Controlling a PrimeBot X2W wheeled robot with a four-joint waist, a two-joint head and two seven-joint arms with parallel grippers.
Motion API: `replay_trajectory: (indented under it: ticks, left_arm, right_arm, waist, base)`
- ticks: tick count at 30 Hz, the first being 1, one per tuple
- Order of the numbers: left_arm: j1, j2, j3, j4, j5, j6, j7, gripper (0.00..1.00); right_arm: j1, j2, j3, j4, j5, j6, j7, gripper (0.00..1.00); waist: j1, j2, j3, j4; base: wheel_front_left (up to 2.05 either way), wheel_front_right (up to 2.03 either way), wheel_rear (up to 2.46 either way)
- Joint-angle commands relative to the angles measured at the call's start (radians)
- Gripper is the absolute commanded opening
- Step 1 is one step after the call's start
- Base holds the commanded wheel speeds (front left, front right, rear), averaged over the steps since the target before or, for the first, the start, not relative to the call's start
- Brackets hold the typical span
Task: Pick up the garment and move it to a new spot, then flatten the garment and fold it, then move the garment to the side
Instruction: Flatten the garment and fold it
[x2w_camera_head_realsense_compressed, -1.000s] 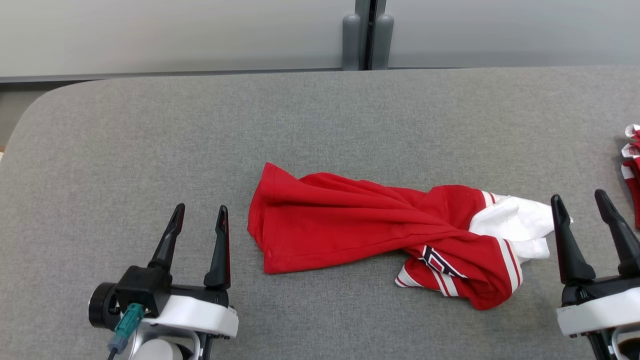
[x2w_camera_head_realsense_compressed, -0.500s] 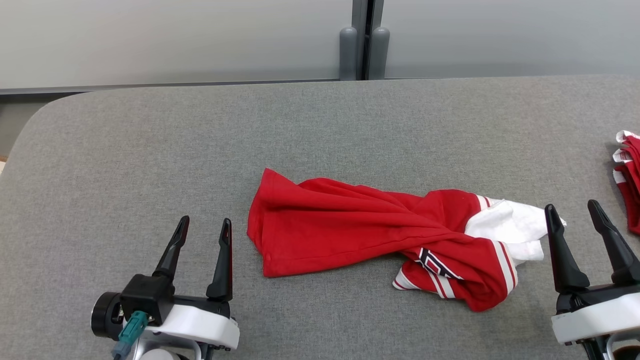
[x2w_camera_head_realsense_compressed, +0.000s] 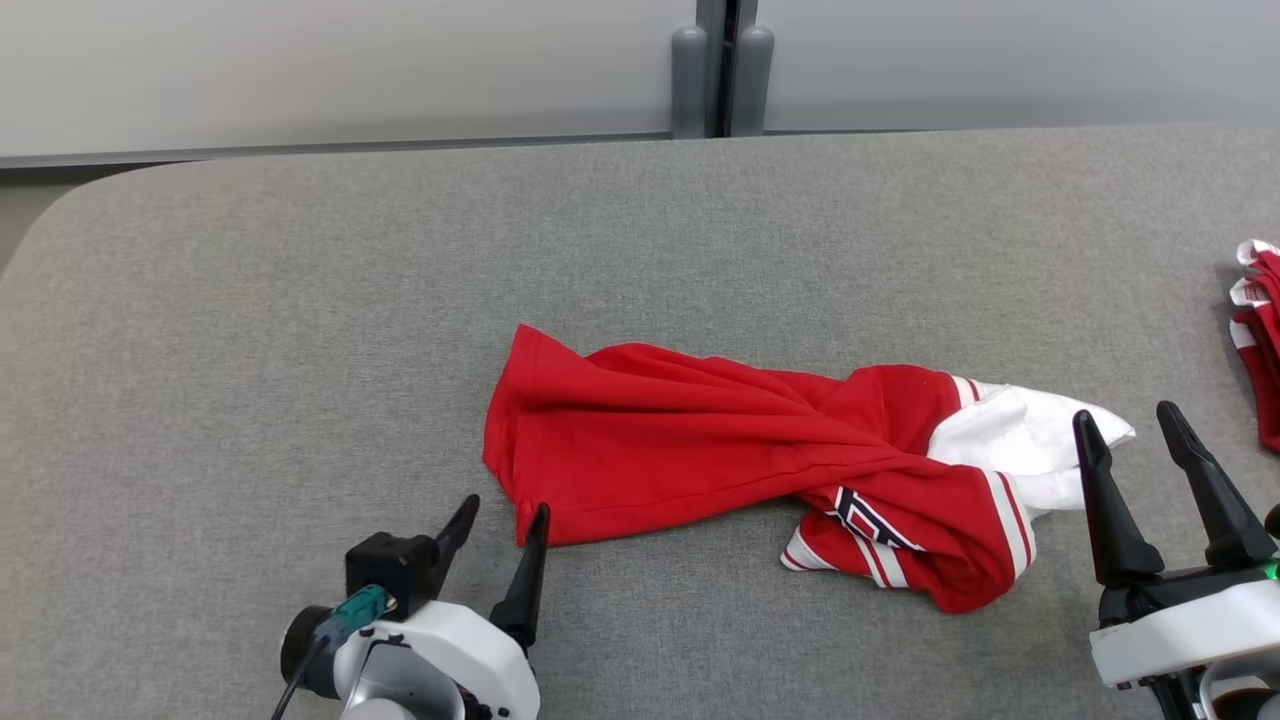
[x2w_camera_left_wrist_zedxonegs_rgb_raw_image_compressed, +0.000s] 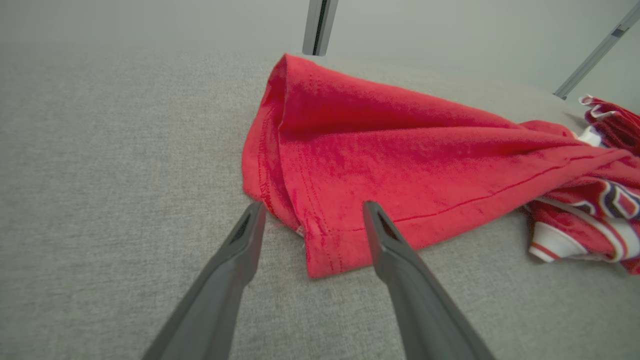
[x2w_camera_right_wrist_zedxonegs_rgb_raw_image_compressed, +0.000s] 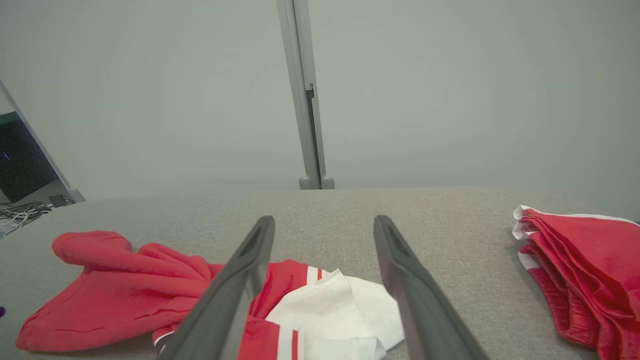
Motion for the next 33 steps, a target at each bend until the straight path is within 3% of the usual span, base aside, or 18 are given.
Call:
replay_trajectory:
  ticks: [1, 5, 6, 7, 8, 19, 31, 32, 33]
  left_arm:
    - [-0.018, -0.002, 0.000, 0.010, -0.010, -0.006, 0.001, 1.00]
    - [-0.046, -0.017, -0.012, 0.082, -0.040, -0.025, 0.012, 1.00]
    - [-0.052, -0.019, -0.013, 0.094, -0.045, -0.028, 0.007, 0.58]
    - [-0.059, -0.020, -0.015, 0.102, -0.049, -0.032, 0.001, 0.07]
    - [-0.063, -0.022, -0.016, 0.111, -0.050, -0.033, -0.002, 0.00]
    - [-0.083, -0.009, -0.015, 0.122, -0.047, -0.024, -0.044, 0.00]
    - [-0.108, -0.005, -0.029, 0.106, -0.040, -0.015, -0.045, 0.00]
    - [-0.112, -0.005, -0.030, 0.105, -0.040, -0.014, -0.048, 0.00]
    - [-0.114, -0.005, -0.031, 0.105, -0.040, -0.014, -0.050, 0.00]
  right_arm:
    - [-0.007, -0.006, 0.001, 0.002, 0.006, 0.000, -0.001, 1.00]
    - [-0.009, -0.005, 0.006, 0.010, 0.014, 0.000, -0.002, 1.00]
    - [-0.008, -0.004, 0.005, 0.012, 0.016, 0.000, -0.002, 1.00]
    - [-0.007, -0.003, 0.003, 0.015, 0.016, 0.000, -0.003, 1.00]
    - [-0.005, -0.002, 0.001, 0.019, 0.018, 0.000, 0.000, 1.00]
    - [0.073, 0.030, -0.028, 0.123, 0.075, 0.000, 0.006, 1.00]
    - [-0.057, 0.017, 0.048, 0.274, 0.187, 0.000, -0.017, 1.00]
    - [-0.068, 0.010, 0.056, 0.284, 0.192, 0.000, -0.017, 0.64]
    - [-0.075, 0.010, 0.065, 0.292, 0.202, 0.000, -0.019, 0.39]
  waist:
    - [0.0000, -0.0001, 0.008, -0.005]
    - [0.0000, -0.0001, 0.021, -0.016]
    - [0.0000, -0.0001, 0.025, -0.019]
    - [0.0000, -0.0001, 0.027, -0.020]
    - [0.0000, -0.0001, 0.029, -0.021]
    - [0.0000, -0.0001, 0.054, -0.018]
    - [0.0000, -0.0001, 0.093, -0.007]
    - [0.0000, -0.0001, 0.096, -0.006]
    - [0.0000, -0.0001, 0.098, -0.005]
  base:
    - [0.00, 0.00, 0.00]
    - [0.00, 0.00, 0.00]
    - [0.00, 0.00, 0.00]
    - [0.00, 0.00, 0.00]
    - [0.00, 0.00, 0.00]
    - [0.00, 0.00, 0.00]
    - [0.00, 0.00, 0.00]
    - [0.00, 0.00, 0.00]
    - [0.00, 0.00, 0.00]
